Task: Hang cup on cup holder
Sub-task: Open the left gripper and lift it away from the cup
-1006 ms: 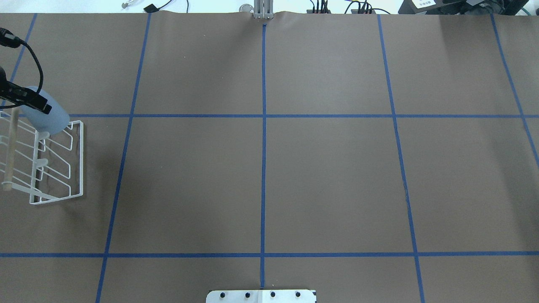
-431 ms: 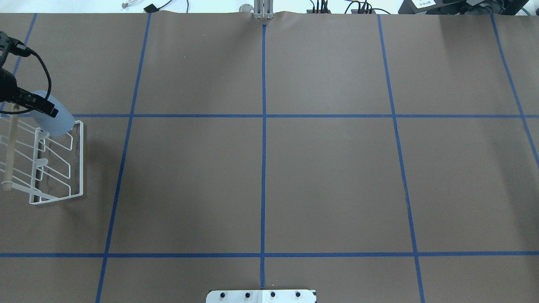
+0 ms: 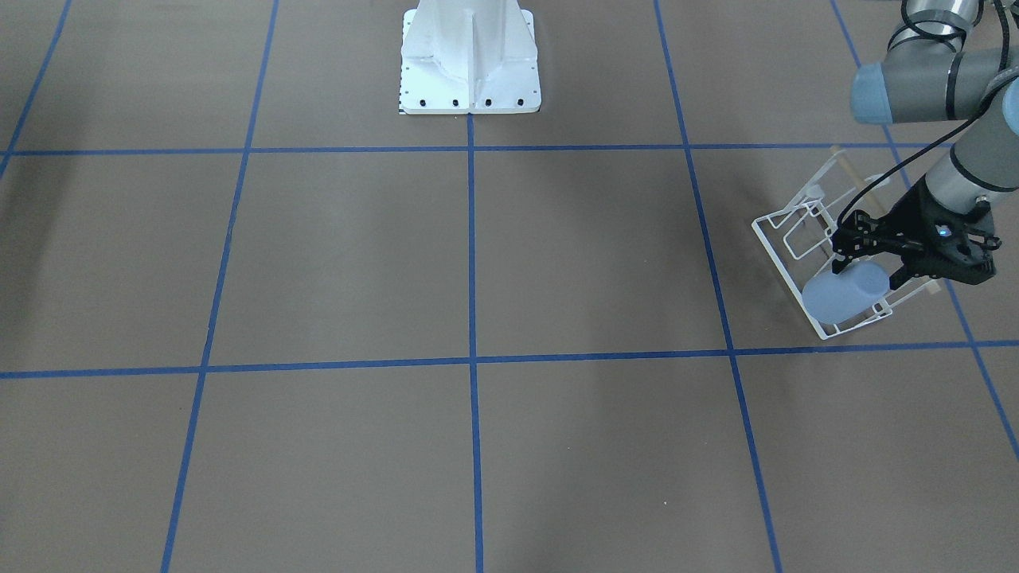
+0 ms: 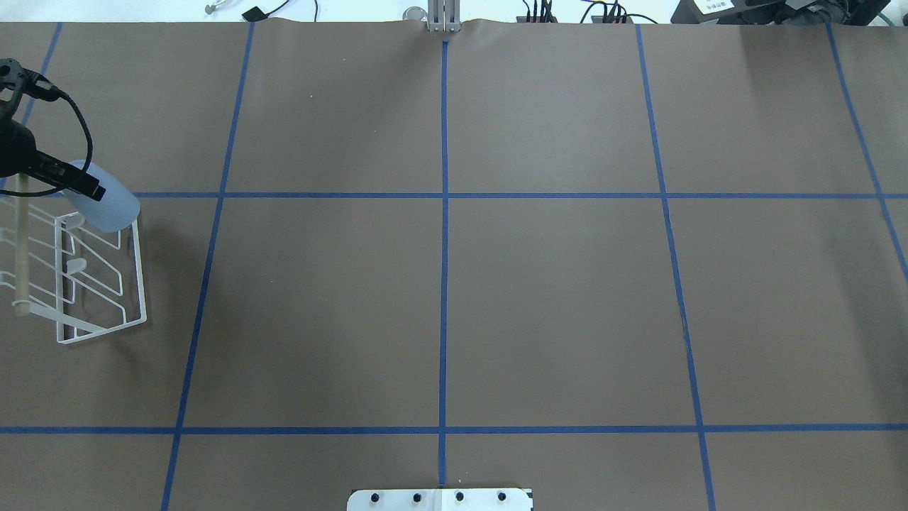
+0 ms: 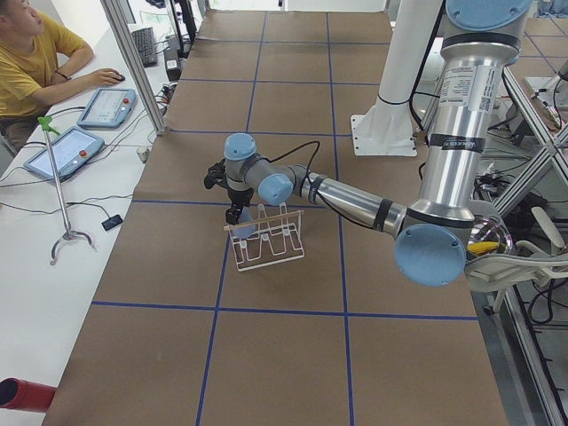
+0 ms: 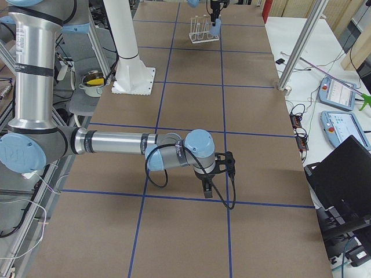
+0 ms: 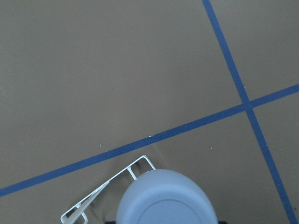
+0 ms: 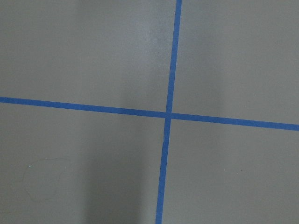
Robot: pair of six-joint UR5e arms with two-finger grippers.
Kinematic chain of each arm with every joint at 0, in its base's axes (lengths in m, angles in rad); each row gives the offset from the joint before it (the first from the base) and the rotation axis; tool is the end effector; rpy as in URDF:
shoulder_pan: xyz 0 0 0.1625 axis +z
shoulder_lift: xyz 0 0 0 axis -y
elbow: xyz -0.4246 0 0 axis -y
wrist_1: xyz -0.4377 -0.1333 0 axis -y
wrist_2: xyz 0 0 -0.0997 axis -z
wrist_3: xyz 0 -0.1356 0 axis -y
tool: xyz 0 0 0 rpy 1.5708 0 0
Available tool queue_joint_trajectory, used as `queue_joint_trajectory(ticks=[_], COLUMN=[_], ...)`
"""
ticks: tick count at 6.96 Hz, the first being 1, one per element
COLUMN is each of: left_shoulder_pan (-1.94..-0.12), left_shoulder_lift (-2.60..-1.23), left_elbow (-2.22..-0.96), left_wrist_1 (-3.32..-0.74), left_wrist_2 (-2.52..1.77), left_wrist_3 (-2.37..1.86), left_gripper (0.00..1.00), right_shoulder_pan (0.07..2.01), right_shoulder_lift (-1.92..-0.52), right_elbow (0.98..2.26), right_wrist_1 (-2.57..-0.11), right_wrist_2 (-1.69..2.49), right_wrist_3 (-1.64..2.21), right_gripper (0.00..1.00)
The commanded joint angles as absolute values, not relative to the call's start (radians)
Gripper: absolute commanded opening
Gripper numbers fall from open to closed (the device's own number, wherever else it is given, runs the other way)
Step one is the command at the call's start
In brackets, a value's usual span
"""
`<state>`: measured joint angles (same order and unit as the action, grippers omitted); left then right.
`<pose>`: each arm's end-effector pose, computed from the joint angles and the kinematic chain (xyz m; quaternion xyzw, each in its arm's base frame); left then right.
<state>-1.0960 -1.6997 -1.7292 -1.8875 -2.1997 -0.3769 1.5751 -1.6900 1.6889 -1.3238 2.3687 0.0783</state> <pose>0.2352 -0.5747 0.4932 0.1356 0.3858 0.1363 0.9023 0.0384 -0.5068 0.6521 0.0987 -0.3894 -0.0098 0.9157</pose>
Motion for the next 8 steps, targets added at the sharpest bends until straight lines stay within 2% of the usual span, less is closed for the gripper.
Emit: queue_joint_trajectory(ticks=[1,3,5,6,8], left_shoulder_pan=[-1.097,-1.142,-1.251,-1.323,-1.505], left_shoulder_lift=[-1.703,-1.713,-1.724,-1.709,-1.68], left_elbow=[-1.755,-1.822,-1.879,-1.864,-1.725], left_wrist_1=[-1.899,-1.805,-1.613,-1.591,-1.592], left_wrist_2=[-2.207,-2.214,-2.214,-2.215,-2.328], left_wrist_3=[-0.377,-0.365,-0.147,-0.038,0.195], left_gripper=[0.98,0.99,0.99,0.99,0.99], right_shoulder_pan=[1.575,1.575,1.58,1.592,1.606], right_shoulder_lift=[-1.69,-1.689,-1.697,-1.697,-1.7], right_elbow=[1.689,1.689,1.684,1.683,1.683], right_wrist_1=[-1.324,-1.324,-1.325,-1.327,-1.327], right_wrist_2=[2.37,2.37,2.37,2.362,2.361], right_wrist_3=[0.078,0.078,0.08,0.078,0.074], right_gripper=[1.0,1.0,1.0,1.0,1.0])
